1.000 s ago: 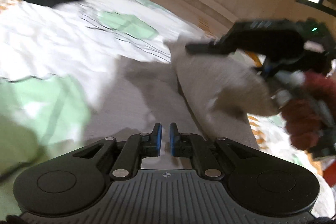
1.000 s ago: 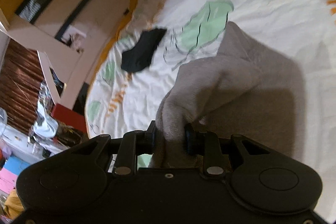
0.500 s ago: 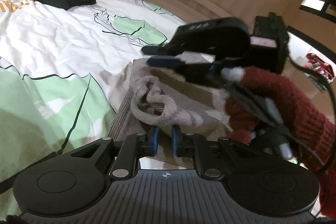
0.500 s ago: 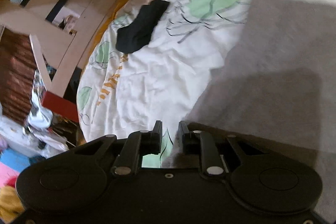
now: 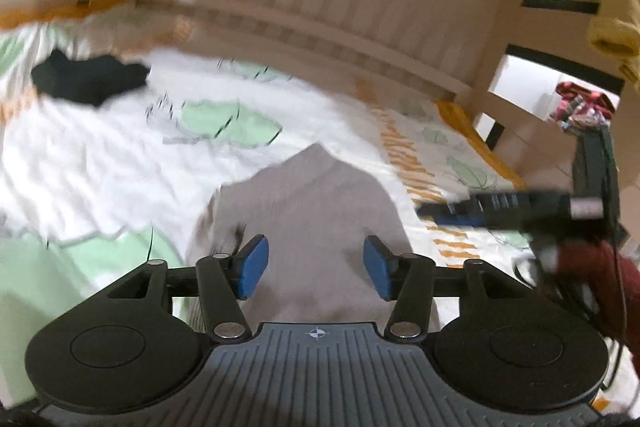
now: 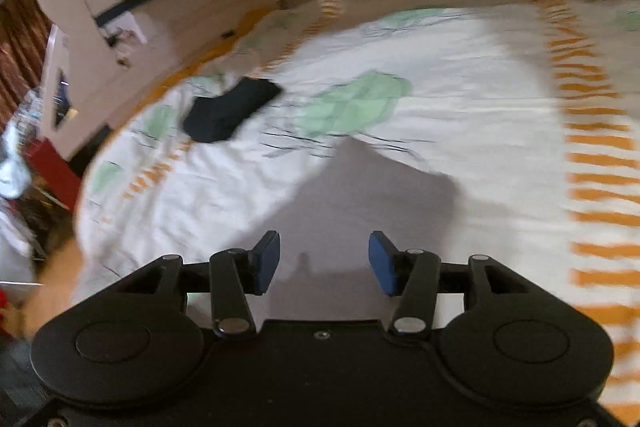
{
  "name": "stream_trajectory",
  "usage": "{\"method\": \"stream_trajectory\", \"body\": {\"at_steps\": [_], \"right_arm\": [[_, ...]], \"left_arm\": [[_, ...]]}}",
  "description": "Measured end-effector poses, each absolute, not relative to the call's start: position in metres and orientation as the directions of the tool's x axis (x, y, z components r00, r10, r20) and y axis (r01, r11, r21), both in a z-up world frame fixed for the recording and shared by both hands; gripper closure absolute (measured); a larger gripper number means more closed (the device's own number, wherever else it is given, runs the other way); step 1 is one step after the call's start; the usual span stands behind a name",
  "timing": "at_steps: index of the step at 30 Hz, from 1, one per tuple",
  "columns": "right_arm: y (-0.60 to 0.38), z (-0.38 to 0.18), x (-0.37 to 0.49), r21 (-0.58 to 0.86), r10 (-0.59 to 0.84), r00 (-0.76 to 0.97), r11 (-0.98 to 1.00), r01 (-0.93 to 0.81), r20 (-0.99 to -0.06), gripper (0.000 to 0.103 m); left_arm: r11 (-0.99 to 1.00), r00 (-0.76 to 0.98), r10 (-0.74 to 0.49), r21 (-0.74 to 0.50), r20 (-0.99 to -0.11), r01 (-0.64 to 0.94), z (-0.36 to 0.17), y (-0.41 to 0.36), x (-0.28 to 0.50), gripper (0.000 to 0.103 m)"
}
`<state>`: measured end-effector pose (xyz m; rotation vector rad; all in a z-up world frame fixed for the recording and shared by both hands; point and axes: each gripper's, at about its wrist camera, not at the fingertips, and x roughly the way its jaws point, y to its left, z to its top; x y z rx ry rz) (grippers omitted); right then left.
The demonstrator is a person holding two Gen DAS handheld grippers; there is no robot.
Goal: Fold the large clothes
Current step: 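Lay the folded garment down and open both grippers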
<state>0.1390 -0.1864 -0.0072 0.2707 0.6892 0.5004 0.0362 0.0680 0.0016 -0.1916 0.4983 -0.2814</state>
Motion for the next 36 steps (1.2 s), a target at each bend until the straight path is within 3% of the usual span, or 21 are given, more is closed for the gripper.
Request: {"method": "stream_trajectory", "body": {"at_steps": [6,11,15,22,27,33,35,36], "right_arm": [[-0.208,-0.032,0.108,0.276,0.401,0.698,0.916,-0.292,-0.594,0.046],[-0.199,-0.041,0.088,0.255,0.436,0.685,0.899,-0.356,-0.584,0.053],[-0.175,-0.051,0.087,0.258,0.489,0.621,0.866,-0.428,-0.612,0.074],[-0.107,-0.065,0.078,0.07,0.469,0.615,0.827,-0.558,-0.634,0.071],[-0.103,-0.065,0.078,0.097,0.51,0.583,0.799,-0.594,-0.632,0.073],[-0.127,-0.042,0.077,0.124,0.54,0.619,0.801,-0.585,-0.57,0.073],[-0.135,-0.032,0.082,0.113,0.53,0.659,0.817,-0.565,-0.533,0.068],[-0.138,-0.028,0.088,0.111,0.522,0.677,0.827,-0.552,-0.519,0.057]], "left_arm": [[0.95,0.808,-0.312,-0.196,-0.499,0.245,-0.012,0.047,0.057,0.049],[0.954,0.772,-0.299,-0.176,-0.561,0.242,-0.025,0.044,0.062,0.049],[0.956,0.768,-0.294,-0.163,-0.569,0.245,-0.025,0.043,0.064,0.049],[0.949,0.768,-0.307,-0.118,-0.563,0.293,-0.028,0.031,0.088,0.046],[0.975,0.746,-0.215,-0.09,-0.631,0.205,-0.052,0.043,0.134,0.047],[0.965,0.721,-0.259,-0.14,-0.643,0.221,-0.063,0.058,0.146,0.046],[0.965,0.723,-0.262,-0.151,-0.639,0.217,-0.063,0.06,0.144,0.047],[0.964,0.724,-0.265,-0.155,-0.637,0.217,-0.063,0.061,0.143,0.047]]}}
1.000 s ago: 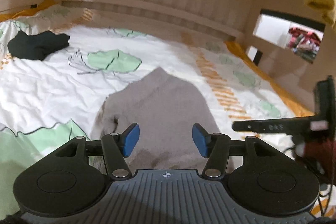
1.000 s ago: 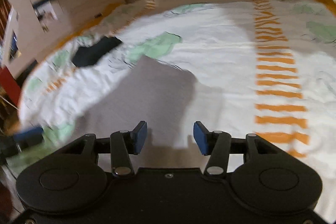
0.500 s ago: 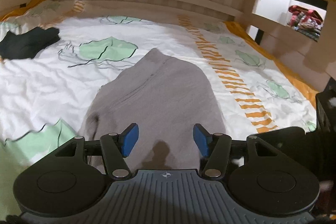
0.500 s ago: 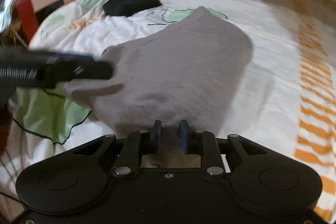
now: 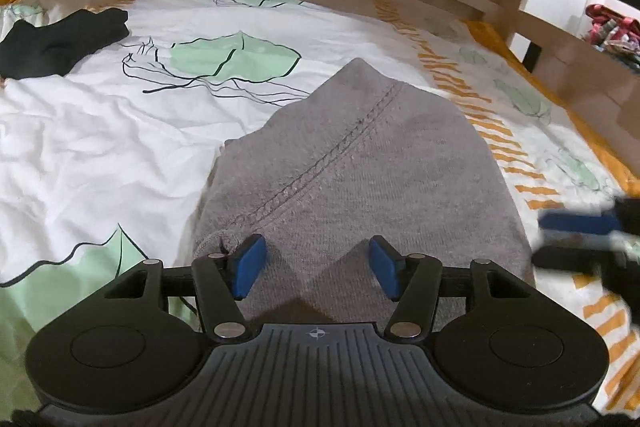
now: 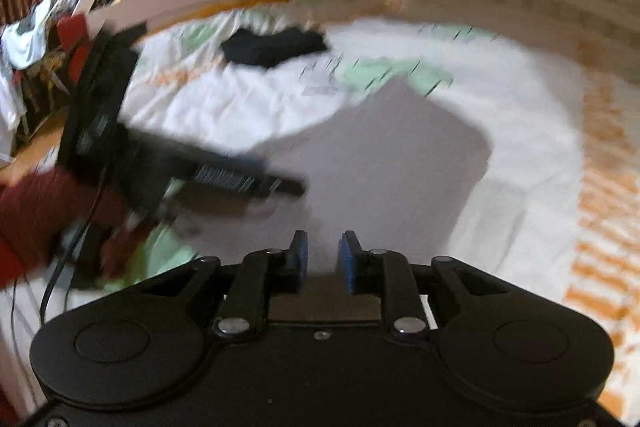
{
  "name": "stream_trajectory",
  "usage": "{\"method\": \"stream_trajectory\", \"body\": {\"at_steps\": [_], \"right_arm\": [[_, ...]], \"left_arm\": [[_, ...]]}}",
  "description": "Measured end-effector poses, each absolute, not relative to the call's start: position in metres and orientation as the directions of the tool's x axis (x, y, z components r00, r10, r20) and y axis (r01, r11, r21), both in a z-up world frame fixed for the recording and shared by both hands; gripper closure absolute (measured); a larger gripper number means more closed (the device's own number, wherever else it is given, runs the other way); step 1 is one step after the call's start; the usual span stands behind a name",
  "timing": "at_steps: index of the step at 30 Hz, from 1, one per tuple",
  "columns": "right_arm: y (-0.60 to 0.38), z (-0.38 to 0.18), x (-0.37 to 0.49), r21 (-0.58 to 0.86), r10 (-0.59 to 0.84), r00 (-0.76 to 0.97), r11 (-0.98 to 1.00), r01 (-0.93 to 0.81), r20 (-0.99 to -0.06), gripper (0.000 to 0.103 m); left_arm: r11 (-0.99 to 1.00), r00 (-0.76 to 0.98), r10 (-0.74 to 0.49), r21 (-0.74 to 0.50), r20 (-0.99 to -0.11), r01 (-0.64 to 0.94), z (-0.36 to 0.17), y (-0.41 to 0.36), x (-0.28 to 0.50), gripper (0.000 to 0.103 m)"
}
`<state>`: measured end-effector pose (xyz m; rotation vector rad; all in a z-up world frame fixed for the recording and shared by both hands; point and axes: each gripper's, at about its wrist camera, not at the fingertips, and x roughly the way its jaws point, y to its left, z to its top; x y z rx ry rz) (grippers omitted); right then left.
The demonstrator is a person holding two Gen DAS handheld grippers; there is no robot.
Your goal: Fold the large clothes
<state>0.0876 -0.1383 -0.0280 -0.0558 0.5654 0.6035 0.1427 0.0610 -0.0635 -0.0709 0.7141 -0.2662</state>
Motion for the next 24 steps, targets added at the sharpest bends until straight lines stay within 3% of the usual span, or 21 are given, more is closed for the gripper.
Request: {"method": "stream_trajectory", "body": {"at_steps": [1,6,10,13,16,21,24], "right_arm": [[-0.14,-0.025,0.097,0.107,0.51,0.691,0.837,-0.537,-0.512,0.052],[-0.141,-0.029,0.148,0.098,0.443,0.758,0.885,-0.455,-0.479,0.052],[-0.134,-0.062,0.188,0.105,0.39,0.708,0.905,-0.411,-0.589,0.046],[-0.143,-0.067,0.199,0.199,0.422,0.68,0.902,-0.384,-0.6,0.043],[-0.144,-0.056,0.197,0.185,0.423,0.666,0.898,-0.399,-0.615,0.042],[-0.14,-0.034,0.195,0.196,0.445,0.718,0.892,-0.407,-0.536,0.042],[-0.121,-0.031,0.216,0.162,0.431,0.716,0.895,-0.415,-0.549,0.041]], "left_arm": [[0.963,0.723,-0.267,-0.157,-0.637,0.217,-0.063,0.062,0.143,0.047],[0.961,0.721,-0.275,-0.167,-0.635,0.22,-0.063,0.063,0.145,0.047],[0.96,0.719,-0.278,-0.168,-0.637,0.222,-0.064,0.062,0.145,0.047],[0.959,0.718,-0.281,-0.171,-0.636,0.225,-0.064,0.063,0.146,0.047],[0.96,0.716,-0.28,-0.167,-0.639,0.226,-0.063,0.062,0.146,0.047],[0.96,0.715,-0.279,-0.163,-0.641,0.229,-0.062,0.061,0.145,0.047],[0.96,0.714,-0.276,-0.146,-0.644,0.239,-0.06,0.06,0.144,0.047]]}}
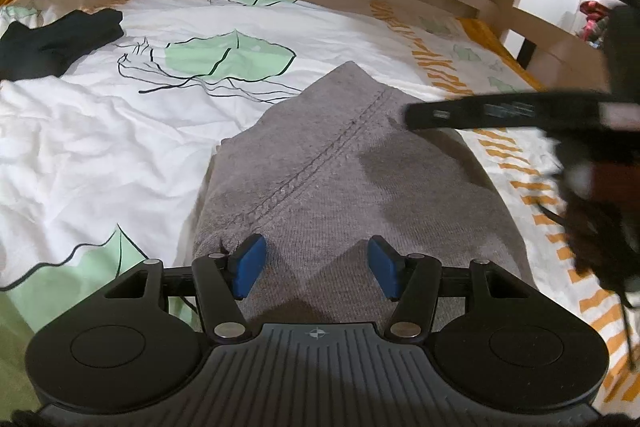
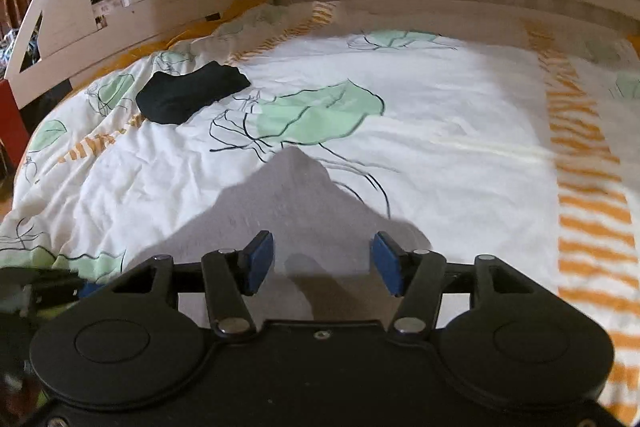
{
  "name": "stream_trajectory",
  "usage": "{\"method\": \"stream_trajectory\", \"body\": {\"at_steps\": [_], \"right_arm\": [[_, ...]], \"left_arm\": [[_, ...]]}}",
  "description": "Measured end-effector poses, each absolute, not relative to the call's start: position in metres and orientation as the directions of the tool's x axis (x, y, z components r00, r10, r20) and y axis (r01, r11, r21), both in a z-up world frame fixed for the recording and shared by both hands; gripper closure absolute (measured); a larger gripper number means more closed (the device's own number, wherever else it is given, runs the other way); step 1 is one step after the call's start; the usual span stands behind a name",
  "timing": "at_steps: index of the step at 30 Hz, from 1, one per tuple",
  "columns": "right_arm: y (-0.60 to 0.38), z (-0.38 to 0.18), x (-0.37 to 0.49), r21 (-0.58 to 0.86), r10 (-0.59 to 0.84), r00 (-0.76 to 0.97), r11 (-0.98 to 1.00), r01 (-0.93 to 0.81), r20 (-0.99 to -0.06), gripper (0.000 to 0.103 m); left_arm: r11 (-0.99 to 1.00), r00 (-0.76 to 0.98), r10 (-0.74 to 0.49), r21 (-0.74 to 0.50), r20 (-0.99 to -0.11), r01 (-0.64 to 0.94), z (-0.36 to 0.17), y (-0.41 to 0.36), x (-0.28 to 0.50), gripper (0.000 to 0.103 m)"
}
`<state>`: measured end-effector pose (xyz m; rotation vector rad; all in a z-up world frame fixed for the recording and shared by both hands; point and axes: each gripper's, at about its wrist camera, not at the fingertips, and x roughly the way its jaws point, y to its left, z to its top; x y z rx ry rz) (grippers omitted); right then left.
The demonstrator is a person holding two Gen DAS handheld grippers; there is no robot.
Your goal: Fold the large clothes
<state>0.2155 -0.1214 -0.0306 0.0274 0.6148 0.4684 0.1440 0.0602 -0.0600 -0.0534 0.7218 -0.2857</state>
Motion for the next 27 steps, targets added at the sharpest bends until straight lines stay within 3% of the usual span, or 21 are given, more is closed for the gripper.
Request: {"method": "stream_trajectory", "body": {"at_steps": [8,12,20,23,27], "right_arm": [[-0.09,-0.053,0.285,0.198,0.374,0.622,0.921,-0.336,-0.688,0.029],[-0.099,-0.055,0.288,0.244,0.408,0.607,0.909,-0.338,-0.682,0.025],[-0.144,-0.024,0.193,0.207,0.465,0.679,0.879,-0.429,-0.568,0.024],[-0.157,-0.028,0.148,0.173,0.467,0.673,0.872,-0.458,-0.573,0.022],[-0.159,-0.049,0.102,0.119,0.444,0.621,0.862,-0.493,-0.646,0.019]], "left_arm": [[0.958,0.71,-0.279,-0.135,-0.647,0.254,-0.059,0.061,0.142,0.047],[0.954,0.702,-0.286,-0.13,-0.653,0.269,-0.057,0.061,0.142,0.047],[0.936,0.663,-0.303,-0.084,-0.685,0.342,-0.054,0.067,0.14,0.047],[0.932,0.654,-0.301,-0.068,-0.694,0.356,-0.052,0.069,0.137,0.047],[0.93,0.658,-0.282,-0.031,-0.698,0.365,-0.05,0.067,0.133,0.047]]}}
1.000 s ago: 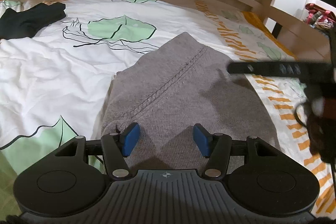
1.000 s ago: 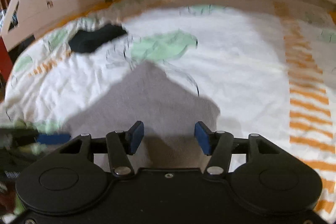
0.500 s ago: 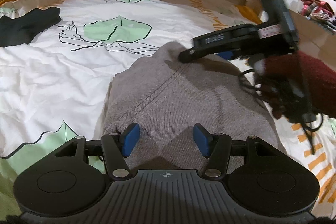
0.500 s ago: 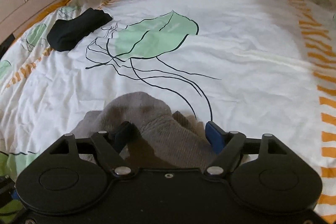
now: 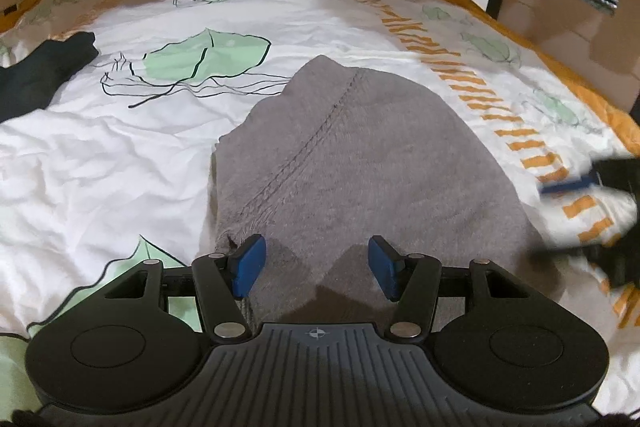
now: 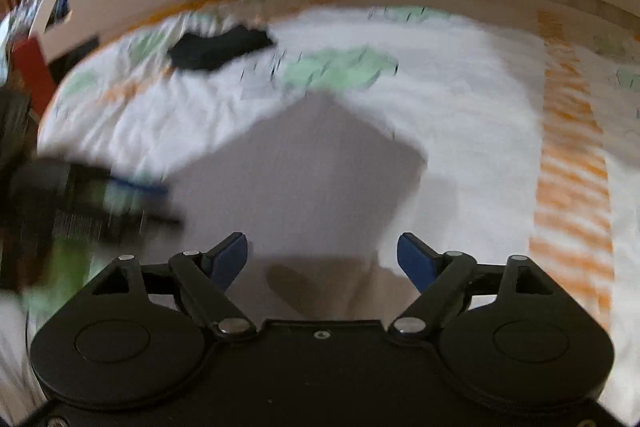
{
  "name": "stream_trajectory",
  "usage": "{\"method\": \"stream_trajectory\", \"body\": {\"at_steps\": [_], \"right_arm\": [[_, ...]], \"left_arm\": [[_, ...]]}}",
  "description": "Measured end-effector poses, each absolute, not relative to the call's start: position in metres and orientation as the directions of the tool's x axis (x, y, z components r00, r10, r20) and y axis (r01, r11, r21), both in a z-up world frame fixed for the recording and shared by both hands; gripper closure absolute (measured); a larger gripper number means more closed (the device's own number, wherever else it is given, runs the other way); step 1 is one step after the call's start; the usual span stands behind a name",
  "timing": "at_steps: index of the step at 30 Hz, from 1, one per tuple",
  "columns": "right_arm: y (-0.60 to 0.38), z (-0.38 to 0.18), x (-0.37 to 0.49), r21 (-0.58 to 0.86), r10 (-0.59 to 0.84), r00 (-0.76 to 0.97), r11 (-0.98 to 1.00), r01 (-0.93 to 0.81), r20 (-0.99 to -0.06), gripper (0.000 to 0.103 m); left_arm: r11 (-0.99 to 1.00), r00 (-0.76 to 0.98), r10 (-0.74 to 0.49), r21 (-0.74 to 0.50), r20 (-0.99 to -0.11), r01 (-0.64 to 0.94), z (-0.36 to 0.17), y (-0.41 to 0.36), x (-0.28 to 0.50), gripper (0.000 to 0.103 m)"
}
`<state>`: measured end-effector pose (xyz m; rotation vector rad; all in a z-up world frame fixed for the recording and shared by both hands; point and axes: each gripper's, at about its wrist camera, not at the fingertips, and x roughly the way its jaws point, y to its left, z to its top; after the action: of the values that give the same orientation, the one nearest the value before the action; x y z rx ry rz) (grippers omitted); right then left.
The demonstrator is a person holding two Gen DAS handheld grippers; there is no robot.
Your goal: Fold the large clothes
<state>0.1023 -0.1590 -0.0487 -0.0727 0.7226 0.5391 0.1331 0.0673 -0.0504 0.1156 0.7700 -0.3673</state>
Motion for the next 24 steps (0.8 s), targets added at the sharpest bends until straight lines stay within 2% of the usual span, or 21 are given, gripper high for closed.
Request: {"method": "stream_trajectory", "body": {"at_steps": [2,6,10,15,18,21,24], "right_arm": [[-0.155,-0.063,0.084,0.086,0.417,0.586,0.857,-0.508,-0.695,0.019],[-0.164,-0.072,0.068,0.112,0.378,0.562,0.887,-0.449,-0.736,0.018],[-0.165,-0.064,0.054,0.124,0.402,0.604,0.886,-0.448,-0.688,0.018],[-0.14,-0.065,0.05,0.036,0.383,0.64,0.874,-0.485,-0.667,0.018],[-0.138,-0.071,0.053,-0.056,0.297,0.699,0.899,-0.434,-0.651,0.018],[-0.156,-0.073,0.056,0.006,0.279,0.704,0.932,-0.364,-0.653,0.015],[-0.156,-0.076,0.05,-0.056,0.229,0.713,0.934,-0.352,-0.663,0.014]], "left_arm": [[0.929,0.654,-0.283,-0.031,-0.701,0.368,-0.051,0.069,0.133,0.047],[0.931,0.651,-0.284,-0.042,-0.704,0.362,-0.052,0.072,0.134,0.047],[0.929,0.644,-0.286,-0.041,-0.709,0.367,-0.052,0.072,0.135,0.047],[0.928,0.633,-0.297,-0.058,-0.715,0.369,-0.052,0.075,0.138,0.047],[0.928,0.629,-0.309,-0.082,-0.713,0.362,-0.054,0.079,0.14,0.047],[0.927,0.629,-0.312,-0.083,-0.712,0.366,-0.054,0.079,0.14,0.047],[0.927,0.63,-0.305,-0.072,-0.714,0.367,-0.054,0.078,0.139,0.047]]}}
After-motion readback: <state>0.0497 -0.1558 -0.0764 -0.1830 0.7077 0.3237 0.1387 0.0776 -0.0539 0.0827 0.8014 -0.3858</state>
